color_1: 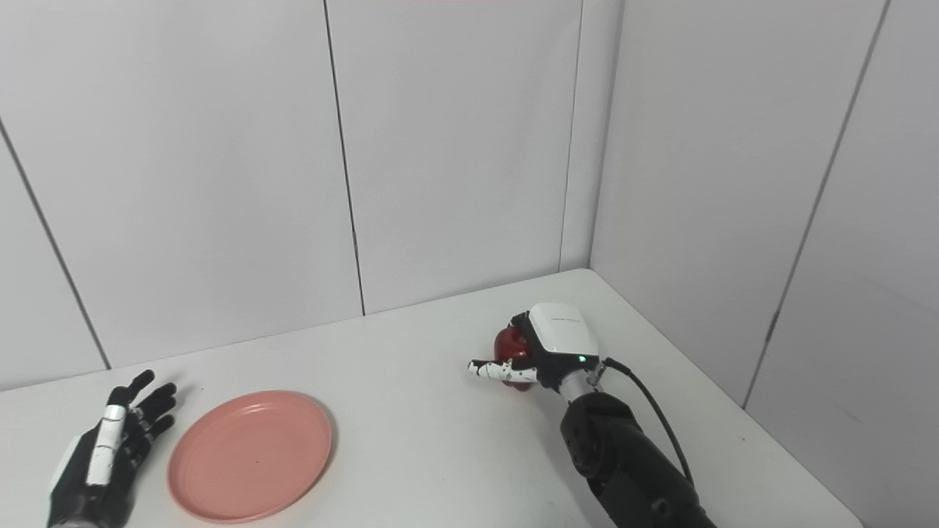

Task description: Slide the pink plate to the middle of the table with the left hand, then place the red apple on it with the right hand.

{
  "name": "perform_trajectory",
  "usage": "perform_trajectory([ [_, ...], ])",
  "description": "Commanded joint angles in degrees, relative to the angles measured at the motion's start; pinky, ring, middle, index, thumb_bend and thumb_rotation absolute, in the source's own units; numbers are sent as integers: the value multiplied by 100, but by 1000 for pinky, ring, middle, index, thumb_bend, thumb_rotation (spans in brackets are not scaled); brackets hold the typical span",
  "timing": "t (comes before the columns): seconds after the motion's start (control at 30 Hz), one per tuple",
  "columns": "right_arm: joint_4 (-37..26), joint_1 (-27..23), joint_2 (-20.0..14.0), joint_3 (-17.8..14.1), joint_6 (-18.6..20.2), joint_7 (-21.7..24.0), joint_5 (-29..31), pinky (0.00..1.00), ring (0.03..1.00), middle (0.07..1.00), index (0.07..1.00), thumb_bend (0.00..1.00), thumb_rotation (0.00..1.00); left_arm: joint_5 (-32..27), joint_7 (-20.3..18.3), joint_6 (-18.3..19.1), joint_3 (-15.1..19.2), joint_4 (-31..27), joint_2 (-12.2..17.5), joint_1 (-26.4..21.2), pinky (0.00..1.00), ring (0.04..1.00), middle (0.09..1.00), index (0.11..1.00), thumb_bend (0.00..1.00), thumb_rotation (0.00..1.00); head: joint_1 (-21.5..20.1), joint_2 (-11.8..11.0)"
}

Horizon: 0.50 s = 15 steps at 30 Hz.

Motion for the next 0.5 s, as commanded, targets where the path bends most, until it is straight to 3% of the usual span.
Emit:
perform_trajectory([
  [0.0, -338, -229, -168, -103, -346, -164, 26, 135, 195, 283, 436, 487, 659, 19, 8, 59, -36, 164, -105, 404, 887, 881, 842, 888, 916, 858, 93, 27],
  [0.17, -536, -240, -197, -138, -627, -264, 34, 143, 202, 289, 482, 502, 683, 33, 80, 186, -78, -15, -193, 470, 888, 891, 861, 881, 930, 856, 421, 108],
  [0.23, -634, -251, -201, -152, -650, -219, 47, 135, 191, 273, 418, 514, 697, -5, 97, 298, -69, -119, -244, 496, 884, 890, 859, 877, 931, 845, 551, 134],
  [0.33, -783, -260, -240, -159, -690, -140, 79, 133, 188, 272, 408, 523, 724, -45, 123, 447, -56, -288, -329, 533, 899, 896, 862, 884, 931, 830, 744, 177],
  [0.47, -922, -251, -286, -181, -703, -51, 154, 148, 208, 300, 484, 529, 688, -41, 191, 612, -43, -478, -434, 580, 891, 882, 843, 864, 944, 806, 970, 216],
])
